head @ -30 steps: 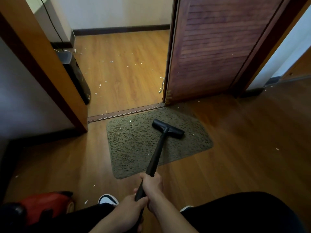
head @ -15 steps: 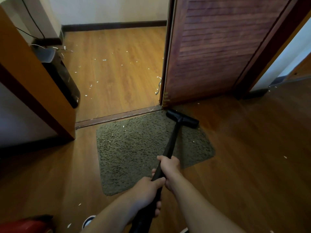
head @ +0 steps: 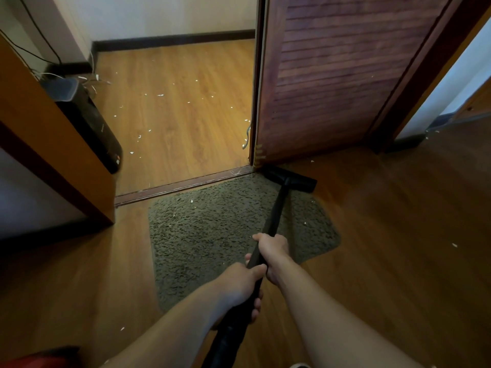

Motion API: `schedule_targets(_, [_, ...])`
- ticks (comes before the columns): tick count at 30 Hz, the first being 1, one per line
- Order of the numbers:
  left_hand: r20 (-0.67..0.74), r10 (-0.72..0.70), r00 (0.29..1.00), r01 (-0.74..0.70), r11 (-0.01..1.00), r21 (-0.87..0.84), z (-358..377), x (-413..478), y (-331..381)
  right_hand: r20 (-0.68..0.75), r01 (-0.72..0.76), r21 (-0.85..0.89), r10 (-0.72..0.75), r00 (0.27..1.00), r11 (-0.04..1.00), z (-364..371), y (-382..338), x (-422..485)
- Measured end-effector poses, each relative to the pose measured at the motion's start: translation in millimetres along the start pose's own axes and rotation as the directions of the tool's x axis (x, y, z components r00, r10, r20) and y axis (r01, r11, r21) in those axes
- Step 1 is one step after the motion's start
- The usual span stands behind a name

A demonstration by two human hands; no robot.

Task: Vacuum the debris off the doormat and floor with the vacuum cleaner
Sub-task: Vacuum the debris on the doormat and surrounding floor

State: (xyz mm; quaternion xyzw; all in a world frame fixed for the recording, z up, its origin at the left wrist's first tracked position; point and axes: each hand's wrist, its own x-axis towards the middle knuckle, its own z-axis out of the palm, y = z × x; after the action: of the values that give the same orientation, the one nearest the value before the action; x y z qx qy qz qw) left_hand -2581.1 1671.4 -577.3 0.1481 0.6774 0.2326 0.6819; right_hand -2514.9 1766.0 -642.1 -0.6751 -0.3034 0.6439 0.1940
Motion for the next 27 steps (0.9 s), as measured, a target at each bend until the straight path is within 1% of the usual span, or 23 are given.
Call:
schedule_targets(6, [-0.003,0.012,1.0,-0.012,0.999,0.03,2.7,-19.6,-25.8,0.027,-0.013,-0.004,0.013,1.0,1.0,-3.5,22.7,-24.7])
schedule_targets(9, [-0.019,0.042,0.999,-0.041,0.997,0.061,-5.6,-37.0,-47.5,0.048,-0.01,-0.013,0.01,0.999,1.0,4.5,39.3,-44.3])
schedule_targets(12, [-0.058,0.078,0.995,-0.074,0.994,0.078,-17.4,-59.6,-72.3,0.091,-0.011,-0.032,0.014,0.996,0.999,17.6,61.0,-68.8])
schedule_targets(14, [-0.075,0.067,0.995,-0.061,0.994,0.086,-26.2,-72.6,-90.9,0.141,-0.005,-0.053,0.013,0.99,0.999,27.8,77.5,-84.6])
schedule_targets(20, [-0.059,0.0,0.998,-0.001,1.0,-0.018,-46.2,-128.6,-141.9,0.23,0.014,-0.143,0.02,0.973,0.99,61.0,120.3,-132.6])
schedule_targets(22, [-0.094,-0.03,0.995,0.026,0.999,-0.046,-49.3,-146.8,-153.1,0.268,0.029,-0.176,0.02,0.963,0.984,70.7,132.0,-147.6])
schedule_targets(24, [-0.177,-0.043,0.983,0.031,0.997,-0.074,-50.9,-156.8,-157.5,0.294,0.034,-0.196,0.025,0.955,0.98,79.6,141.3,-159.9])
schedule_targets(26, [-0.268,-0.022,0.963,0.005,0.998,-0.066,-53.6,-157.7,-167.4,0.307,0.043,-0.21,0.024,0.952,0.977,86.5,147.6,-167.3])
schedule_targets(27, [-0.279,-0.012,0.96,-0.006,0.998,-0.065,-55.4,-156.4,-171.0,0.312,0.051,-0.215,0.019,0.95,0.975,89.6,148.9,-167.5])
